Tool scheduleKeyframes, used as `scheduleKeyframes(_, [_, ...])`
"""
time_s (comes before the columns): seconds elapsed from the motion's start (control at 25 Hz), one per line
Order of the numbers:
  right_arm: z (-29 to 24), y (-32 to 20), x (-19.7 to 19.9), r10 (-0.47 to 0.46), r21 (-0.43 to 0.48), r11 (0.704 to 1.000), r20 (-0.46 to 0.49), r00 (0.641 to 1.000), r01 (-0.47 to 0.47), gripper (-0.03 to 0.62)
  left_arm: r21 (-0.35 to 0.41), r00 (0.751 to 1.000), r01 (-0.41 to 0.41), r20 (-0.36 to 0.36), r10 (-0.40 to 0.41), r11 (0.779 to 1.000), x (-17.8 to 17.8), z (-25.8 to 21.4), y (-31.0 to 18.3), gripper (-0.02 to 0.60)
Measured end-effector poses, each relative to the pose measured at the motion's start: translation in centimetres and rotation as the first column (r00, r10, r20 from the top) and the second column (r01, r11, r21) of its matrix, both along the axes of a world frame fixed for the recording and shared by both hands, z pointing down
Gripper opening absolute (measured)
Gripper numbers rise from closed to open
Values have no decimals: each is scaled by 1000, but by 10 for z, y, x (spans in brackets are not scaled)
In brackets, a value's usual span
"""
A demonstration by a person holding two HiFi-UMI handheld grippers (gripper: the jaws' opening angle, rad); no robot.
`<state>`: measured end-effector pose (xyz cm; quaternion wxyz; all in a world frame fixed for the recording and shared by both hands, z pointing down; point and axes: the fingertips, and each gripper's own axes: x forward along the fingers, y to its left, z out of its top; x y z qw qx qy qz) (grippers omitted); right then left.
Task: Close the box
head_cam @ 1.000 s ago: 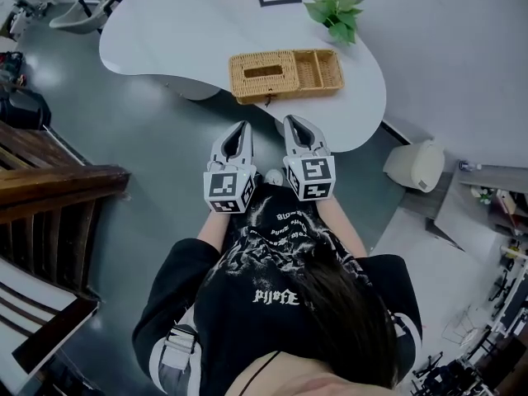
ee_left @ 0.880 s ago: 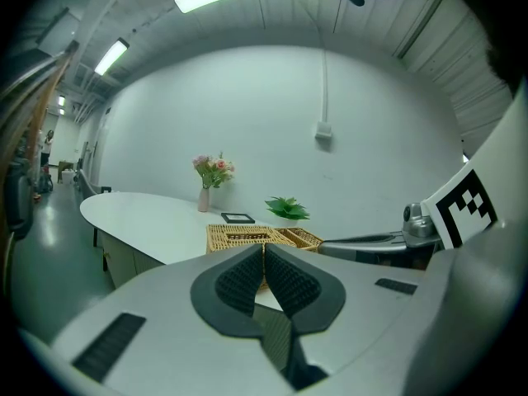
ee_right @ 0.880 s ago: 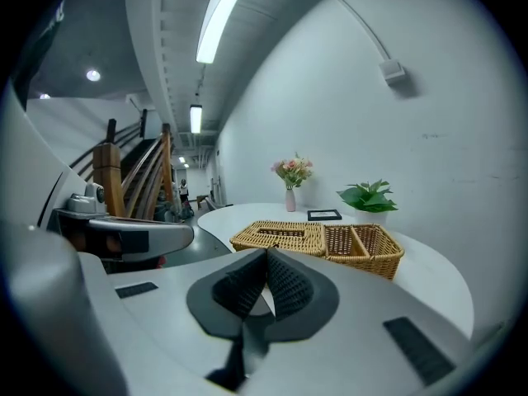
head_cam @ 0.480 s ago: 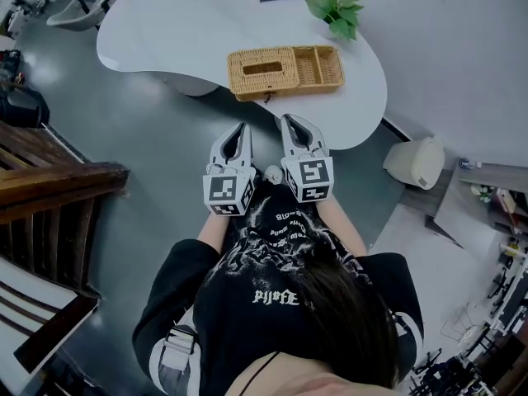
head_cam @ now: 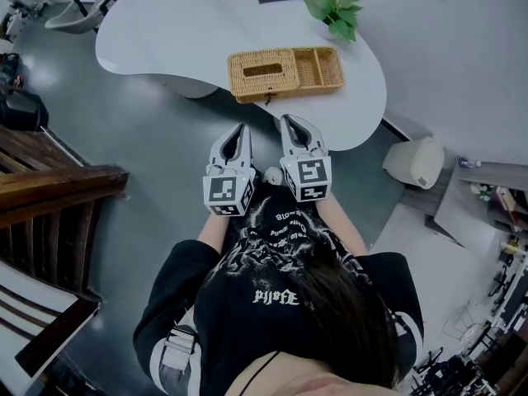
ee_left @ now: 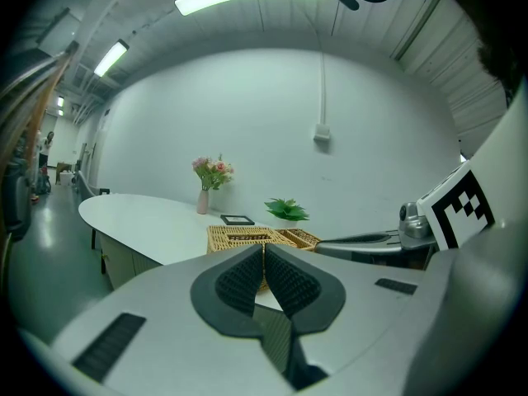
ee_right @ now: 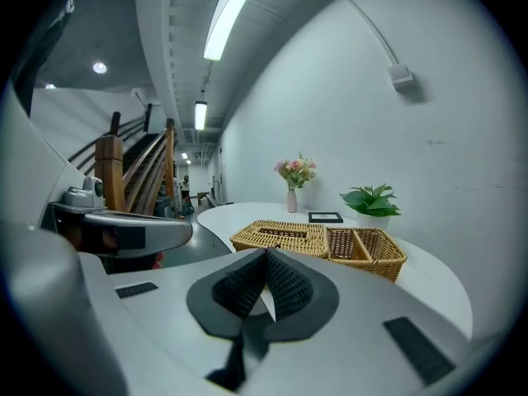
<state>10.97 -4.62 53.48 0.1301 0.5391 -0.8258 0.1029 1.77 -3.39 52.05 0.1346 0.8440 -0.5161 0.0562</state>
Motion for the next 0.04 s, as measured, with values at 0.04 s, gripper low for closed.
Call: scheduleKeyframes(0.04, [0, 0, 0, 0, -1, 1000, -2, 1000, 0, 25, 1, 1000, -1, 1, 1, 1000, 0, 0, 0, 25])
